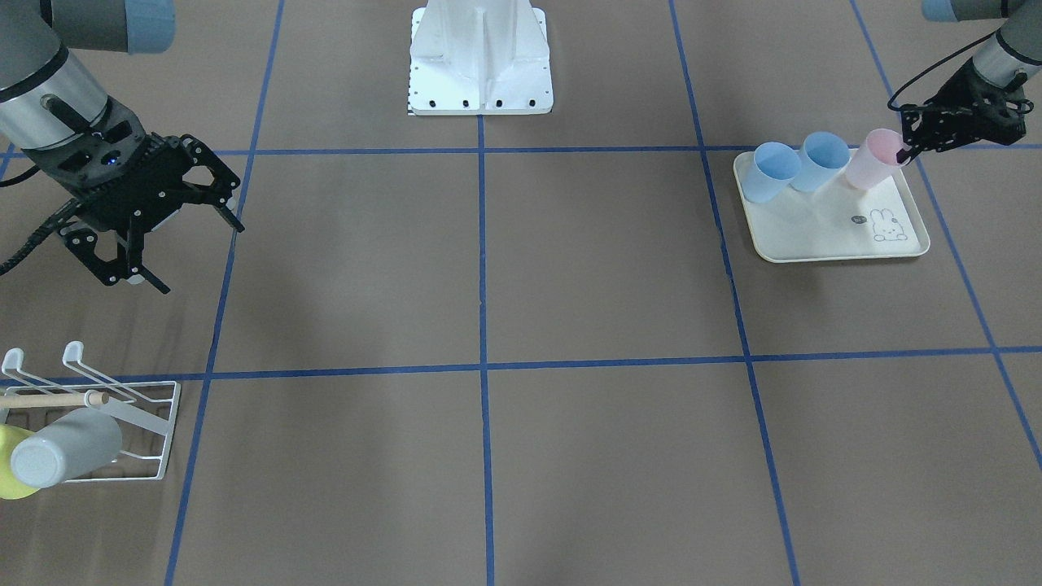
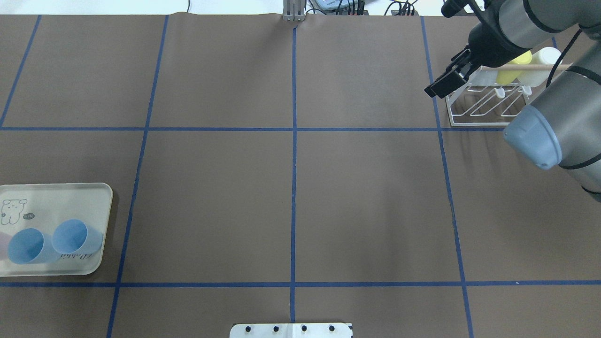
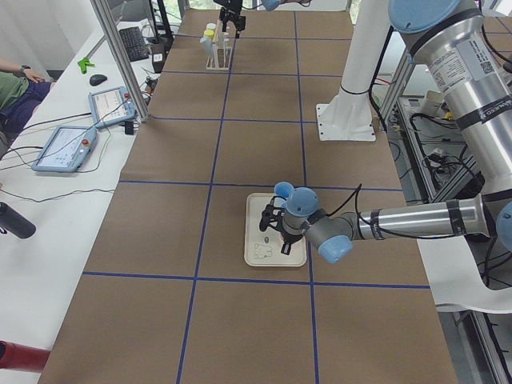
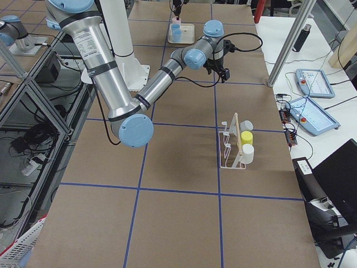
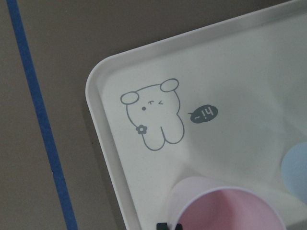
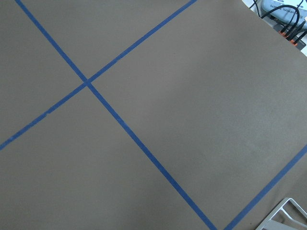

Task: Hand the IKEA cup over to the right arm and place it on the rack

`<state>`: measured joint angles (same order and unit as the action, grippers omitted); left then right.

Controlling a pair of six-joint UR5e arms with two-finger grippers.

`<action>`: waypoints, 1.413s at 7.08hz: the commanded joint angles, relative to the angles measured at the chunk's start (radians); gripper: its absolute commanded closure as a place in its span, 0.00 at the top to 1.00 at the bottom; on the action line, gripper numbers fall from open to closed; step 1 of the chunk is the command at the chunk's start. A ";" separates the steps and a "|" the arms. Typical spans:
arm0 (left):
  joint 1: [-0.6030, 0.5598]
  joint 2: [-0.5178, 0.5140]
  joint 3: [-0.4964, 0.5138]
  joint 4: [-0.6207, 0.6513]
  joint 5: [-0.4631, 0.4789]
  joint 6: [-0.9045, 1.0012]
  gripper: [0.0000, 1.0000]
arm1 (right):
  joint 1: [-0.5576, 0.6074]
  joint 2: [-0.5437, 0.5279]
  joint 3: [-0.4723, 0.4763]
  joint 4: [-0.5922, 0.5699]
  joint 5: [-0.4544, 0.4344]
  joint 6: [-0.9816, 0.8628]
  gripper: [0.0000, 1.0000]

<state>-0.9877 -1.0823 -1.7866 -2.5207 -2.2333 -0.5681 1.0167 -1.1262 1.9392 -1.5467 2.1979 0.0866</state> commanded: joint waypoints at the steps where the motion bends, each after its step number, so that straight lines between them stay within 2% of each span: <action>1: -0.180 -0.018 -0.005 0.010 -0.092 0.014 0.00 | -0.010 0.002 0.000 0.011 0.000 0.004 0.99; 2: -0.254 -0.078 -0.019 0.066 -0.165 0.011 0.00 | -0.018 0.009 0.000 0.014 -0.001 0.004 0.99; 3: -0.338 -0.185 -0.057 0.195 -0.231 0.001 0.00 | -0.033 0.010 -0.006 0.063 -0.003 0.004 0.99; 4: -0.351 -0.250 -0.098 0.311 -0.299 -0.002 0.00 | -0.052 0.005 -0.017 0.127 -0.004 0.008 0.99; 5: -0.355 -0.325 -0.108 0.336 -0.372 -0.112 0.00 | -0.067 0.003 -0.031 0.196 -0.004 0.028 0.99; 6: -0.355 -0.426 -0.122 0.327 -0.422 -0.316 0.00 | -0.101 0.003 -0.036 0.268 -0.030 0.077 0.99; 8: -0.350 -0.583 -0.163 0.320 -0.459 -0.671 0.00 | -0.226 0.017 -0.055 0.444 -0.206 0.197 0.99; 9: -0.350 -0.673 -0.166 0.318 -0.459 -0.875 0.00 | -0.271 0.020 -0.090 0.538 -0.263 0.203 0.99; 10: -0.344 -0.718 -0.169 0.312 -0.454 -0.959 0.00 | -0.327 0.019 -0.129 0.633 -0.321 0.203 0.99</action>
<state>-1.3363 -1.7271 -1.9493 -2.2033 -2.6879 -1.3727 0.7558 -1.1086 1.8524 -1.0296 1.9522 0.2788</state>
